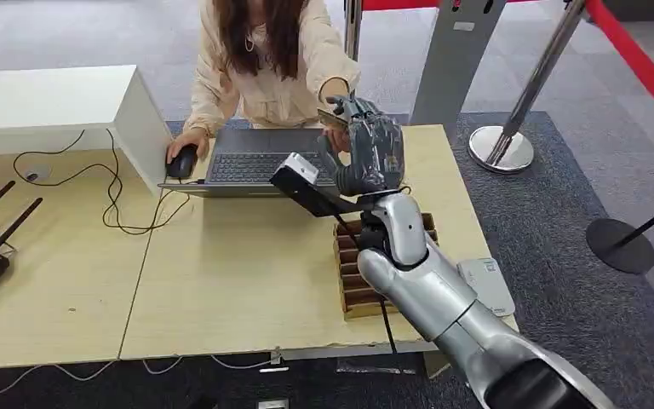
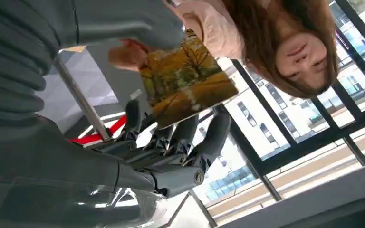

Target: Pass the card to the sensor for recognition and then transmit it.

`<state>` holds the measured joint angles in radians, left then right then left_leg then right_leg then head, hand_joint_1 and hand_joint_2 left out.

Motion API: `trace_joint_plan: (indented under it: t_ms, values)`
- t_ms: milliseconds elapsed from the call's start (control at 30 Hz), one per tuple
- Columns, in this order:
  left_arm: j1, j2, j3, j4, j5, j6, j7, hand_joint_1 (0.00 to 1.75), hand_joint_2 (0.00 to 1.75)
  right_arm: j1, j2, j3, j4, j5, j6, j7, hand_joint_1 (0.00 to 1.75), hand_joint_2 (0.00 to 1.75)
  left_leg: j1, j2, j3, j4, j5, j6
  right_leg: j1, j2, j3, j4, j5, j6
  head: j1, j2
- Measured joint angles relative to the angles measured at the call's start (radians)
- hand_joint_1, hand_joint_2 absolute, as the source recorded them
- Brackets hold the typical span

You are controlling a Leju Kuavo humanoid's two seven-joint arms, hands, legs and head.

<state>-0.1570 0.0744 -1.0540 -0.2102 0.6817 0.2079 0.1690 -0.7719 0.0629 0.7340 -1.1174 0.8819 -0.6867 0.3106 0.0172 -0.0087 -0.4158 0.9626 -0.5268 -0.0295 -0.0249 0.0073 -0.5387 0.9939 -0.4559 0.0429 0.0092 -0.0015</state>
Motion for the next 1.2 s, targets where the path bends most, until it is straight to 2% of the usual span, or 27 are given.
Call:
trace_joint_plan:
  t_ms: [267,300,333,467,600,633,733,900,1033,1200]
  values:
    - [0.0,0.0,0.0,0.0,-0.005,-0.002,0.0,0.0,0.0,0.004,0.008,0.003,0.026,0.0,-0.002,-0.018,0.0,1.75,0.0,0.0,0.001,0.0,0.0,0.0,0.0,0.0,0.0,0.0,0.0,0.0,0.0,0.0]
    - [0.0,0.0,0.0,0.0,-0.004,-0.002,0.0,0.0,0.0,0.005,0.006,0.005,0.024,0.005,-0.002,-0.017,0.0,0.0,0.0,0.0,0.001,0.0,0.0,0.0,0.0,0.0,0.0,0.0,0.0,0.0,0.0,0.0]
    - [0.001,0.001,0.0,0.0,-0.001,-0.002,-0.002,0.0,0.0,0.01,-0.001,0.007,0.015,0.013,-0.002,-0.007,0.0,1.75,0.0,0.0,0.001,0.0,0.0,0.0,0.0,0.0,0.0,0.0,0.0,0.0,0.0,0.0]
    - [0.01,0.004,0.0,0.0,0.01,-0.002,-0.011,0.0,0.0,0.051,-0.058,0.006,-0.066,0.059,0.035,0.052,0.0,1.75,0.0,0.0,0.001,0.0,0.0,0.0,0.0,0.0,0.0,-0.001,0.0,0.0,0.0,0.0]
    - [0.021,0.013,0.001,0.0,0.004,-0.002,-0.014,0.0,0.0,0.104,-0.148,0.002,-0.174,0.157,0.187,0.11,0.0,1.75,-0.001,0.0,0.001,0.001,0.0,0.0,0.0,0.001,0.0,-0.002,0.0,0.0,0.0,0.0]
    - [0.023,0.015,0.001,0.0,0.001,-0.003,-0.013,0.0,0.0,0.12,-0.18,-0.001,-0.211,0.183,0.239,0.116,0.0,1.75,-0.001,0.0,0.001,0.001,0.0,0.0,0.0,0.001,0.0,-0.002,0.0,0.0,0.0,0.0]
    - [0.029,0.025,0.001,0.001,0.002,-0.009,-0.011,0.0,0.0,0.17,-0.253,-0.006,-0.29,0.25,0.334,0.117,0.0,1.75,-0.001,0.0,0.001,0.001,0.0,0.0,0.0,0.001,0.0,-0.002,0.0,0.0,0.0,0.0]
    - [0.032,0.036,0.002,0.002,0.01,-0.01,-0.011,0.0,0.0,0.222,-0.341,-0.008,-0.388,0.302,0.44,0.112,0.0,1.75,0.0,0.001,0.001,0.001,0.0,0.0,0.0,0.001,0.0,-0.002,0.0,0.0,0.0,0.0]
    - [0.034,0.044,0.002,0.002,0.01,-0.01,-0.006,0.0,0.0,0.249,-0.38,-0.004,-0.43,0.323,0.479,0.102,0.0,1.75,0.0,0.001,0.0,0.001,0.0,0.0,0.0,0.001,0.0,-0.002,0.0,0.0,0.0,0.0]
    - [0.034,0.05,0.002,0.002,0.005,-0.01,0.002,0.0,0.0,0.264,-0.405,0.007,-0.461,0.341,0.484,0.091,0.0,1.75,0.0,0.001,0.0,0.001,0.0,0.0,0.0,0.001,0.0,-0.001,0.0,0.0,0.0,0.0]
